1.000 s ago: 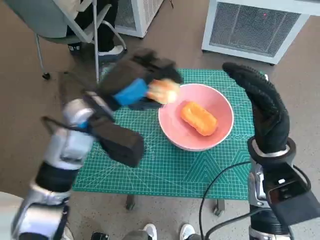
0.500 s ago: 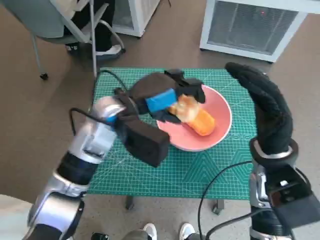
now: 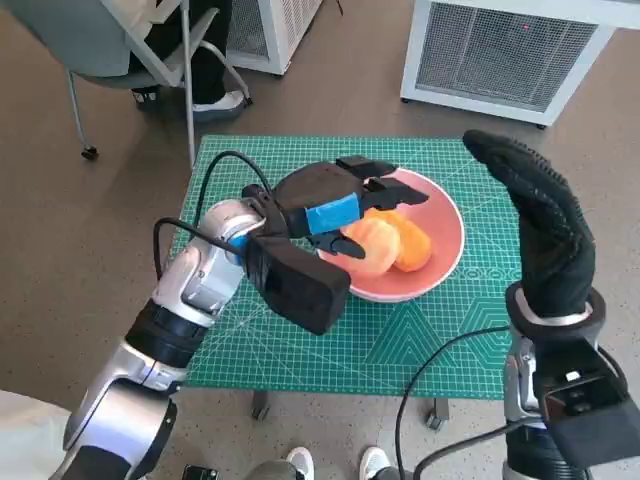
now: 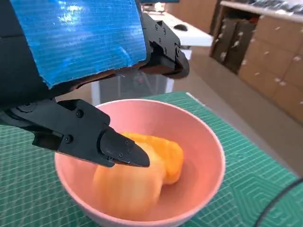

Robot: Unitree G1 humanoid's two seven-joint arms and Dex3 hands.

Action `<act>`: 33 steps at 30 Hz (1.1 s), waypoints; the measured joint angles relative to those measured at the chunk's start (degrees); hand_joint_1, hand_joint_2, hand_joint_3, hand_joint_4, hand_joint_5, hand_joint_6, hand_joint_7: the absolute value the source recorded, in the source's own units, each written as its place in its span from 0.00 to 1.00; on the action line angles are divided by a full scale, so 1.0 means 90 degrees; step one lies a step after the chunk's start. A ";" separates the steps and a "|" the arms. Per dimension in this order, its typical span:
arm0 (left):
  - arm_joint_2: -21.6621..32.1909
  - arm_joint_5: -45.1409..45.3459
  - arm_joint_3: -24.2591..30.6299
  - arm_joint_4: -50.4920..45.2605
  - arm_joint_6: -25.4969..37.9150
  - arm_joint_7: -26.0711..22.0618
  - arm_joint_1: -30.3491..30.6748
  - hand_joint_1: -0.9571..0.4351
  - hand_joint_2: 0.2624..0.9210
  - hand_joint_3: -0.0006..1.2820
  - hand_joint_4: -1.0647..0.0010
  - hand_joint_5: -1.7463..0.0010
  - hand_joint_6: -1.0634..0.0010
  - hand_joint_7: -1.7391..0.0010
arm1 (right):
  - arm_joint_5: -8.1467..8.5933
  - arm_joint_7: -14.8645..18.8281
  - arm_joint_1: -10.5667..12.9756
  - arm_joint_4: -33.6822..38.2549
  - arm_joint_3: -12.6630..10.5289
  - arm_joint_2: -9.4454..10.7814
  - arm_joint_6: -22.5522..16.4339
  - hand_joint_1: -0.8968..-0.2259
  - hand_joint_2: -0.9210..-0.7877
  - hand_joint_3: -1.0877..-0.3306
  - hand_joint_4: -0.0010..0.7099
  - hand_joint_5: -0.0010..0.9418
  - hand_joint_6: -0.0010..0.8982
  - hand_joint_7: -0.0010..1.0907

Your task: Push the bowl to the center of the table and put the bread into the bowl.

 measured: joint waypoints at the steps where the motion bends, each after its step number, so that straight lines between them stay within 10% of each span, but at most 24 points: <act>1: -0.0015 -0.0072 0.0046 0.0036 -0.0051 0.0007 0.0000 0.51 0.92 0.00 0.98 1.00 0.76 0.99 | 0.0001 -0.0012 0.0001 -0.0018 -0.0012 0.0000 0.0024 0.57 0.00 0.49 0.53 0.01 0.01 0.68; 12: -0.0275 -0.1524 0.1004 0.0319 -0.0509 0.0078 0.0083 0.48 1.00 0.10 0.94 0.98 0.83 1.00 | -0.0028 -0.0321 -0.0057 -0.0082 -0.0291 -0.0002 0.0031 0.60 0.00 0.50 0.53 0.01 0.06 0.64; 33: -0.1403 -0.3879 0.2415 -0.0692 -0.0571 0.0489 0.1298 0.49 1.00 0.24 0.73 0.92 0.81 0.86 | -0.0181 -0.0679 -0.0951 -0.0076 -0.0409 -0.0094 0.0728 0.49 0.00 0.52 0.52 0.01 0.06 0.62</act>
